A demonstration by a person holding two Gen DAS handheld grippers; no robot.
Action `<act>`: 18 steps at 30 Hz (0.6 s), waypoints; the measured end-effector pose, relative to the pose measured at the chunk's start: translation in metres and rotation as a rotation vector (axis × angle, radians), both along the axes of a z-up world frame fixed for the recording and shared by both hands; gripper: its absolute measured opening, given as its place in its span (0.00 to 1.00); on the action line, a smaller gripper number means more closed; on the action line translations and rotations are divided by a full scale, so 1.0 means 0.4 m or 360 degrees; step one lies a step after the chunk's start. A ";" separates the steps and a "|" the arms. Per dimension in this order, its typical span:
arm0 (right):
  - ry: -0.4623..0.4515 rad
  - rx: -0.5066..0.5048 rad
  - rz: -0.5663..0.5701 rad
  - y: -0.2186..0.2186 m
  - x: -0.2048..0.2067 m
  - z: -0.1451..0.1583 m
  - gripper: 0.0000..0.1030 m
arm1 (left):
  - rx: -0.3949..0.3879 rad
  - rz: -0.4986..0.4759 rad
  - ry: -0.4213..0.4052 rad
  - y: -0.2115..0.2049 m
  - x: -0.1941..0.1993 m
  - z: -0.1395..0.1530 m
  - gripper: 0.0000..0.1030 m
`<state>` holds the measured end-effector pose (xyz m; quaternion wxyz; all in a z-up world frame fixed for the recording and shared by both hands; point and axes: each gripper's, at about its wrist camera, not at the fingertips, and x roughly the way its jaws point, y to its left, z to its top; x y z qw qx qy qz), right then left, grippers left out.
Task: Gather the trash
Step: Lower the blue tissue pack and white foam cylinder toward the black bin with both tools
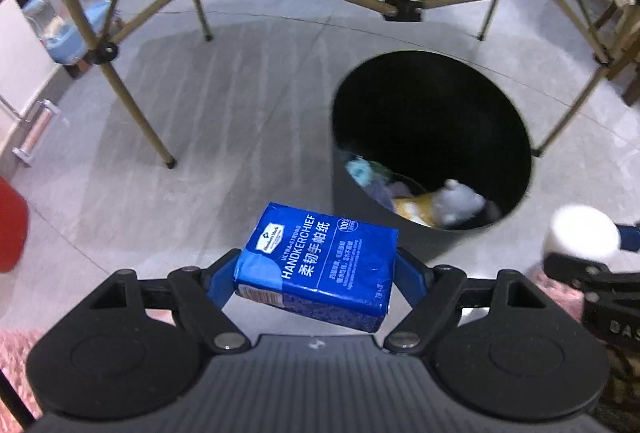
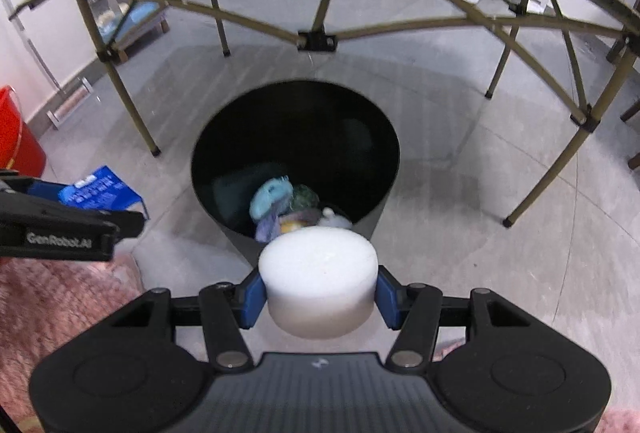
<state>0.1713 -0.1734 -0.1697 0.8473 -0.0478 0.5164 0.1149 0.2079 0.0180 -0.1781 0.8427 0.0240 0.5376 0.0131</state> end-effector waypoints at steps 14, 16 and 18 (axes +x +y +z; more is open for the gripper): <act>0.0072 -0.0020 -0.0057 -0.016 0.039 -0.056 0.53 | 0.0073 0.0060 0.0023 0.006 0.029 -0.042 0.77; 0.0072 -0.0025 -0.0067 -0.022 0.042 -0.058 0.53 | 0.0085 0.0061 0.0023 0.005 0.031 -0.044 0.77; 0.0070 -0.0024 -0.0076 -0.027 0.043 -0.059 0.53 | 0.0076 0.0063 0.0025 0.004 0.033 -0.044 0.77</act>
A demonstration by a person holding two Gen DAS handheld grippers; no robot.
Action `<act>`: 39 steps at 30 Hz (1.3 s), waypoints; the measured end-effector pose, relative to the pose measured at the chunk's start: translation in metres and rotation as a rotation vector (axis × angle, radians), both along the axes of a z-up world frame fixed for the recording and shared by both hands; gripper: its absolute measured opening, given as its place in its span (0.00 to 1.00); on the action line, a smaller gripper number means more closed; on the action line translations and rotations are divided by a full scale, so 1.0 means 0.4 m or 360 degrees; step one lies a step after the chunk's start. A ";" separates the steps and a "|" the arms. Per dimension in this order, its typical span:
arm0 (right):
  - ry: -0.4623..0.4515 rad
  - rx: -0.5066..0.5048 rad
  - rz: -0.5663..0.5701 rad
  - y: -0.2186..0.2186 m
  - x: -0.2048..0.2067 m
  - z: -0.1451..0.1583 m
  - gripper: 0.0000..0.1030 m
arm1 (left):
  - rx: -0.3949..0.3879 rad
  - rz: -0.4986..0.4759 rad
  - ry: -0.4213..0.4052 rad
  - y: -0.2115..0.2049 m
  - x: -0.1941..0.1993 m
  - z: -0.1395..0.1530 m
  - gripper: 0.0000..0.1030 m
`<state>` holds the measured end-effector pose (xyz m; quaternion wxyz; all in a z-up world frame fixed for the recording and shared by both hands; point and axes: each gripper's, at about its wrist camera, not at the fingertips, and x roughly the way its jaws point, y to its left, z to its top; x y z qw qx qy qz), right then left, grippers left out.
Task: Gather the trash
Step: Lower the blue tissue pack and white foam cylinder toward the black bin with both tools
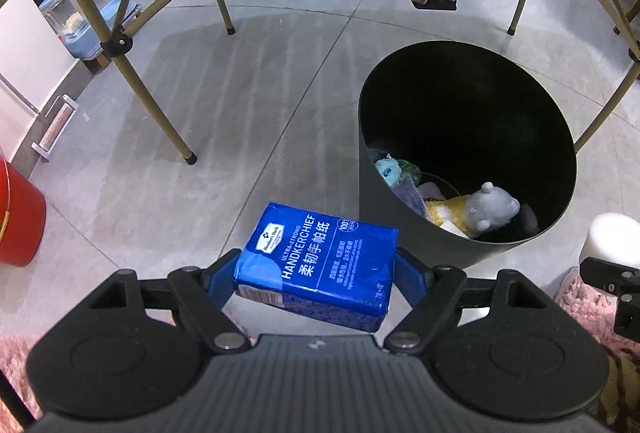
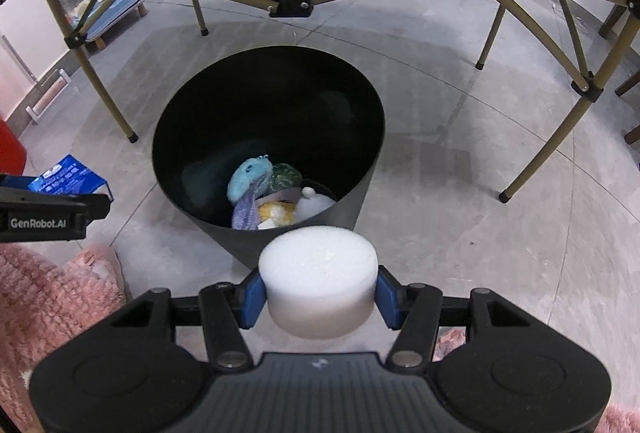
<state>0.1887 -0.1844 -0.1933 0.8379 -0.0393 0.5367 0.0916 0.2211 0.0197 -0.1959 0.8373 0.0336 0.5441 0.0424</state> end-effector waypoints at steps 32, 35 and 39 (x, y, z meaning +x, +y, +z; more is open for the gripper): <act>-0.0158 -0.0042 0.0075 0.069 0.077 0.025 0.53 | -0.0043 0.0121 -0.0083 0.033 0.063 0.030 0.77; -0.0170 -0.0043 0.0078 0.081 0.093 0.026 0.53 | -0.0062 0.0150 -0.0095 0.042 0.076 0.035 0.77; -0.0179 -0.0049 0.0084 0.101 0.122 0.024 0.53 | -0.0065 0.0192 -0.0106 0.058 0.094 0.037 0.77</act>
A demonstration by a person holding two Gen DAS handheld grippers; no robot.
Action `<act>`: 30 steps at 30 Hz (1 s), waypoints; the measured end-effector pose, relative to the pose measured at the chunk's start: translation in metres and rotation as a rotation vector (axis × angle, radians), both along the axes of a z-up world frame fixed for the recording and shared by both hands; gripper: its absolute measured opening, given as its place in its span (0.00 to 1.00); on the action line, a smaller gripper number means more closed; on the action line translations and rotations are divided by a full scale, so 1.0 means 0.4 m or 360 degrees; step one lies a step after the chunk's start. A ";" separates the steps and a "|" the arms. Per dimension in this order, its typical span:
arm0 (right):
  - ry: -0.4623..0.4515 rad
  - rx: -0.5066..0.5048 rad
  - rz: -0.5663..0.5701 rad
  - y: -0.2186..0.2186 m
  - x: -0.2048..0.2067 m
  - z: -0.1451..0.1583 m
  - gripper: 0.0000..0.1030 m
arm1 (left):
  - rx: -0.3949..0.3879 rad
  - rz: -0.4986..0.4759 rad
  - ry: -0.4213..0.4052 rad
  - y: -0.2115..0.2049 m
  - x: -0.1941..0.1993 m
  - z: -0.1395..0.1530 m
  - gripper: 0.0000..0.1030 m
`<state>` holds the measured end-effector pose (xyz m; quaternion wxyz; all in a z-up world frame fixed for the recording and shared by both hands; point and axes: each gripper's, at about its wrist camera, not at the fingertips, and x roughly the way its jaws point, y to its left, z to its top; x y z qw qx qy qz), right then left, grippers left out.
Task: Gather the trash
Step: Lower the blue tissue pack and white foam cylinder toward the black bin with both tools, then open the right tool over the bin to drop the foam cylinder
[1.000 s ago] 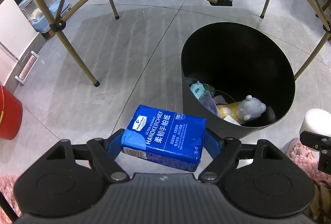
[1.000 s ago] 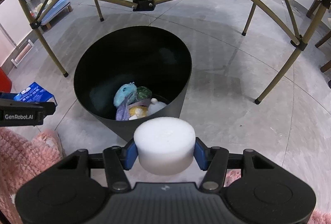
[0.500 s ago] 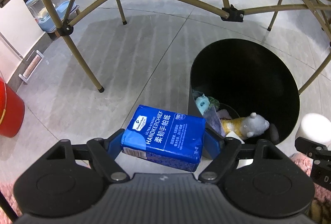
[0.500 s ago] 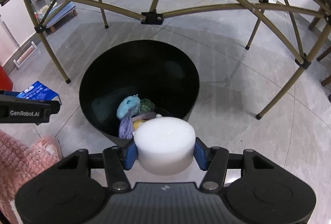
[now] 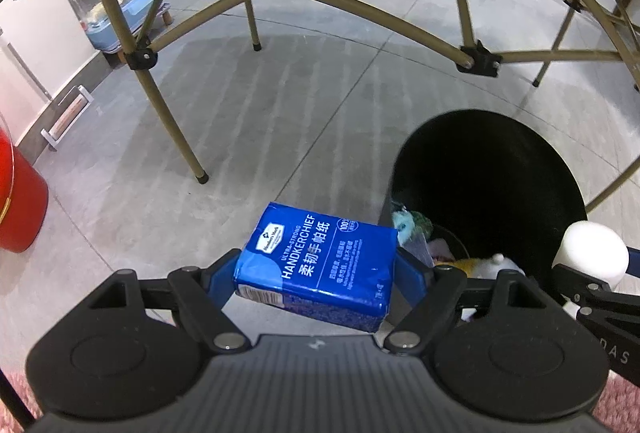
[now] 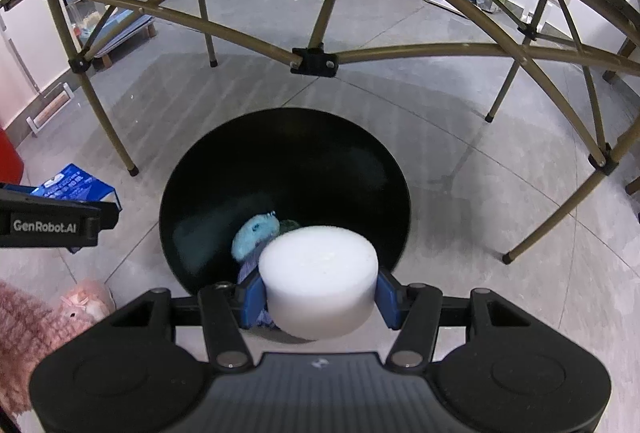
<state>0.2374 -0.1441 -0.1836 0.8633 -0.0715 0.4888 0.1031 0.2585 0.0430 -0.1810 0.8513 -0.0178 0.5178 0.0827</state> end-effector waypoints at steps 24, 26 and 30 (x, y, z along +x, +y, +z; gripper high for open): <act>0.0143 0.0089 -0.0231 0.112 0.200 -0.079 0.54 | 0.0018 0.0262 -0.0037 0.134 0.064 0.014 0.77; 0.0181 0.0095 -0.0263 0.116 0.207 -0.097 0.54 | 0.0033 0.0272 -0.0046 0.139 0.068 0.015 0.77; 0.0245 0.0094 -0.0318 0.121 0.220 -0.129 0.54 | 0.0044 0.0289 -0.0048 0.146 0.074 0.015 0.77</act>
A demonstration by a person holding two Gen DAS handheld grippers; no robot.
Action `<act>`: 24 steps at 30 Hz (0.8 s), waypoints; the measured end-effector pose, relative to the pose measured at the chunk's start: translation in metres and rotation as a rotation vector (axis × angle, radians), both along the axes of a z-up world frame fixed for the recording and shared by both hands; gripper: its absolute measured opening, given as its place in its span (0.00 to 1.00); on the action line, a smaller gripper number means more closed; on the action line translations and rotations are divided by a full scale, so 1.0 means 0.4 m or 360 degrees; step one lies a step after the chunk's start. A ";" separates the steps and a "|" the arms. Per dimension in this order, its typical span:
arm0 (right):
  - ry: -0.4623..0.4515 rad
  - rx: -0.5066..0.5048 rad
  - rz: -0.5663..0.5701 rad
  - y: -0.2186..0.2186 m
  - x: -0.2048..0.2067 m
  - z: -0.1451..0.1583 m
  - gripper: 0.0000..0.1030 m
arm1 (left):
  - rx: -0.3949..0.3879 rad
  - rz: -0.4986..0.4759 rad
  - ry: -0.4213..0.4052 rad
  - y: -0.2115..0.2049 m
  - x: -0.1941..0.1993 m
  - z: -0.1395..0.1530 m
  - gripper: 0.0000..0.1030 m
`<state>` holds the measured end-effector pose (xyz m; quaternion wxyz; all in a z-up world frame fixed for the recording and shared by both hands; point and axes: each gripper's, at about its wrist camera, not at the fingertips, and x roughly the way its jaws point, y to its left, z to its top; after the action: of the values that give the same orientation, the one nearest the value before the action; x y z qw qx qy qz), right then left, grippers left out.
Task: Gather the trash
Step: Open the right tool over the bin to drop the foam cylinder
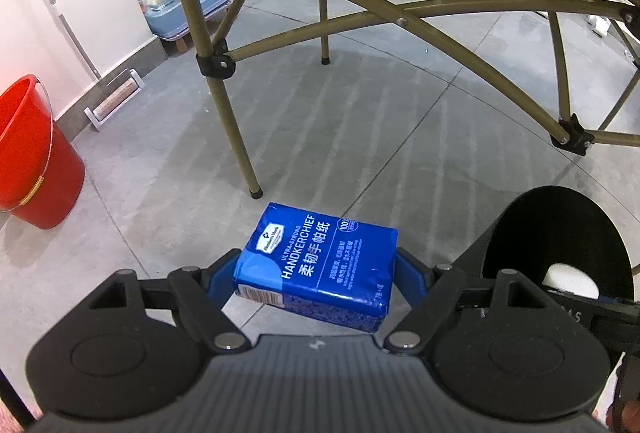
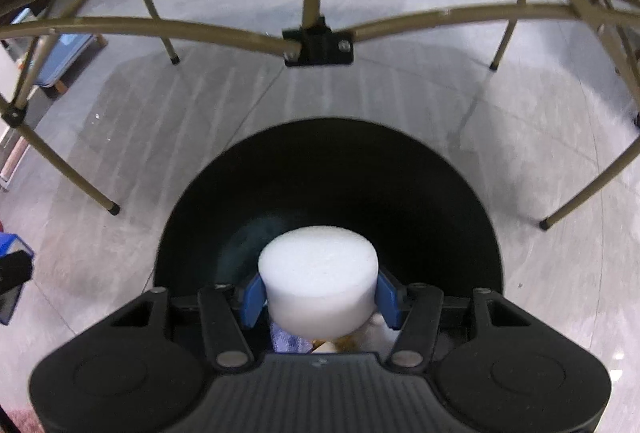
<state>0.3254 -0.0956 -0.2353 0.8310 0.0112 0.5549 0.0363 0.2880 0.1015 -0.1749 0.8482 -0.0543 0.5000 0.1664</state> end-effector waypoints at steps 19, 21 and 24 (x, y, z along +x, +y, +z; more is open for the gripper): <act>0.0113 -0.0030 -0.0089 0.022 0.011 -0.059 0.80 | -0.0001 0.0038 0.0025 0.009 0.001 -0.002 0.77; 0.0103 -0.0031 -0.0096 0.020 0.011 -0.056 0.89 | 0.0001 0.0033 0.0025 0.009 0.000 -0.002 0.77; 0.0102 -0.0044 -0.0098 0.019 0.011 -0.054 0.99 | 0.0000 0.0035 0.0033 0.009 0.000 -0.004 0.77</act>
<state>0.3297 -0.0881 -0.2570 0.8137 0.0180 0.5811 0.0028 0.2880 0.1053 -0.1767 0.8411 -0.0582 0.5080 0.1761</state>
